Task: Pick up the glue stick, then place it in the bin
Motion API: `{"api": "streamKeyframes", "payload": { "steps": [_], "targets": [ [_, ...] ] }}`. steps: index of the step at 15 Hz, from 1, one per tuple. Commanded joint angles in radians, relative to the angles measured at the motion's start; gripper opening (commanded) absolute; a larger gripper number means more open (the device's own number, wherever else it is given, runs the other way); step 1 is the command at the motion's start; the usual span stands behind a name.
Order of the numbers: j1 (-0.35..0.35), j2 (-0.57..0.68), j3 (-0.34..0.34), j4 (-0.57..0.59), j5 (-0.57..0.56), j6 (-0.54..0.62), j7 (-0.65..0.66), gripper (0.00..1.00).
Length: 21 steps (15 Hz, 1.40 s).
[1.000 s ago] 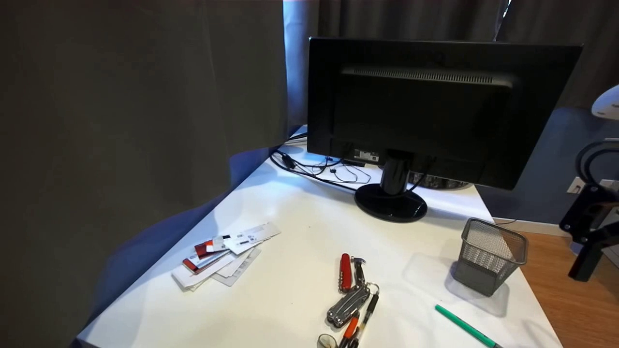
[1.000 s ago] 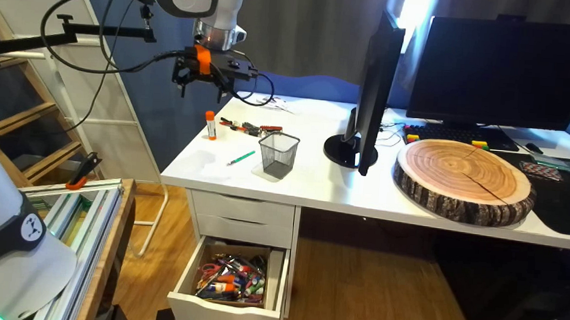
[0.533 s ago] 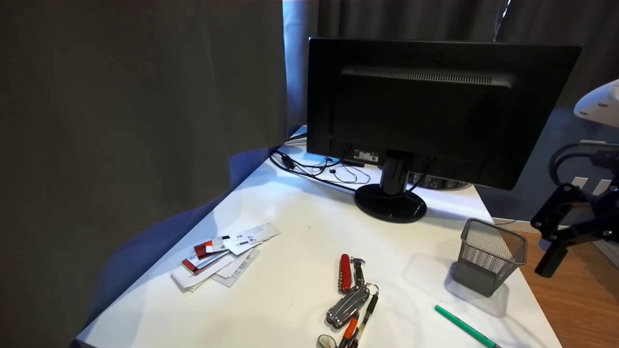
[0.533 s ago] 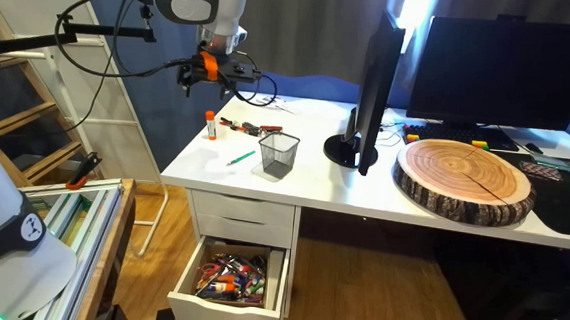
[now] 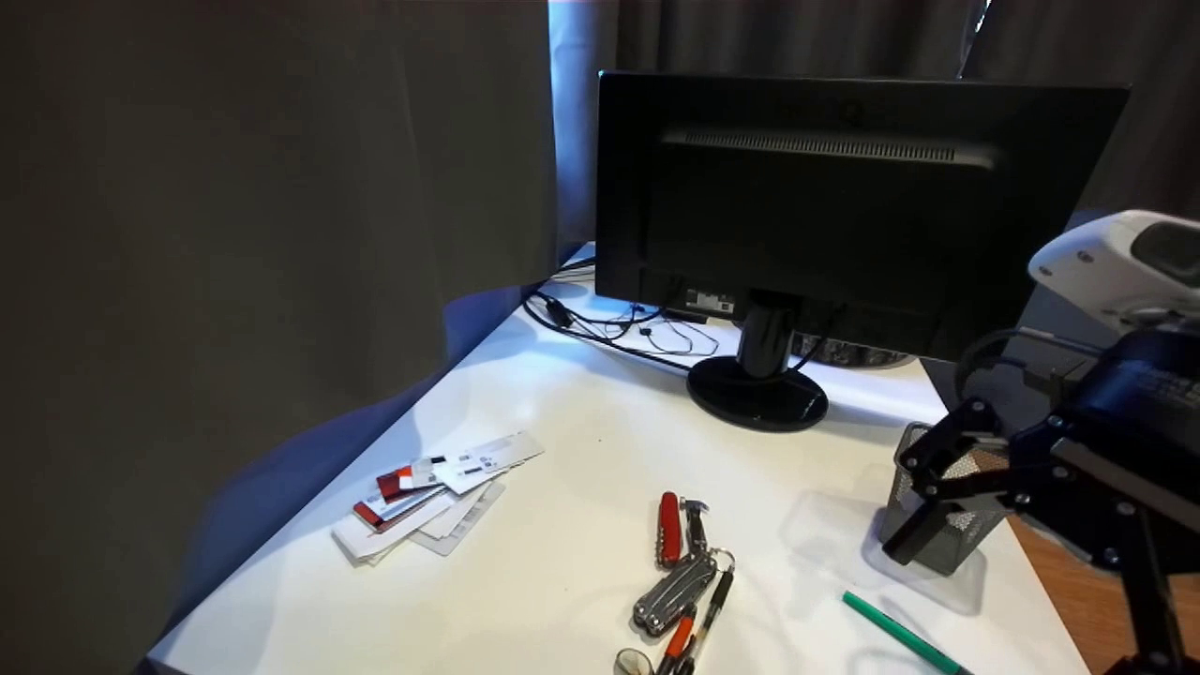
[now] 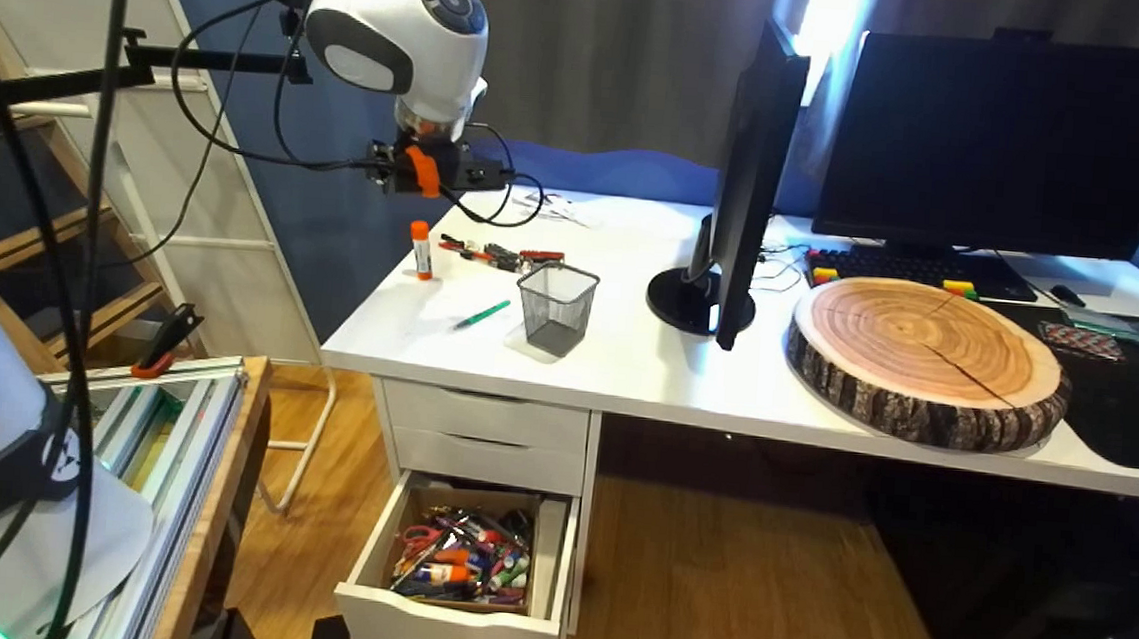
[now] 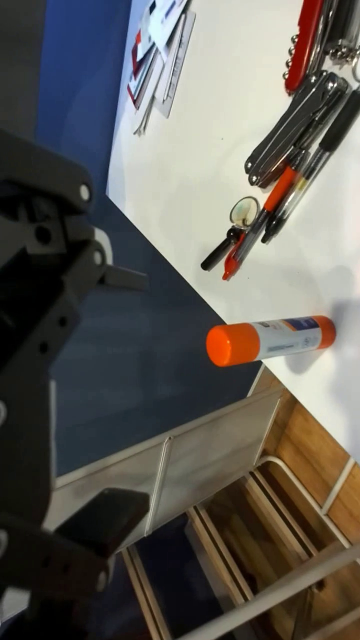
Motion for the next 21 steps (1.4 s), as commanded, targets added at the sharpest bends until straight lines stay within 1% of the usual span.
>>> {"api": "streamKeyframes", "payload": {
  "steps": [1, 4, 7, 14, 15, 16, 17, 18, 21],
  "targets": [
    [0.002, 0.126, 0.01, 0.076, 0.095, 0.068, -0.104, 1.0],
    [0.012, 0.205, 0.007, 0.128, 0.099, 0.09, -0.136, 1.0],
    [0.018, 0.272, 0.007, 0.18, 0.079, 0.085, -0.141, 1.0],
    [0.032, 0.382, 0.01, 0.264, 0.067, 0.063, -0.175, 1.0],
    [0.033, 0.393, 0.011, 0.272, 0.068, 0.062, -0.178, 0.93],
    [0.035, 0.402, 0.01, 0.278, 0.065, 0.061, -0.178, 0.74],
    [0.035, 0.409, 0.01, 0.282, 0.068, 0.065, -0.179, 0.69],
    [0.041, 0.408, 0.0, 0.286, 0.07, 0.06, -0.176, 0.68],
    [0.035, 0.399, -0.004, 0.283, 0.077, 0.067, -0.156, 0.47]
  ]
}}
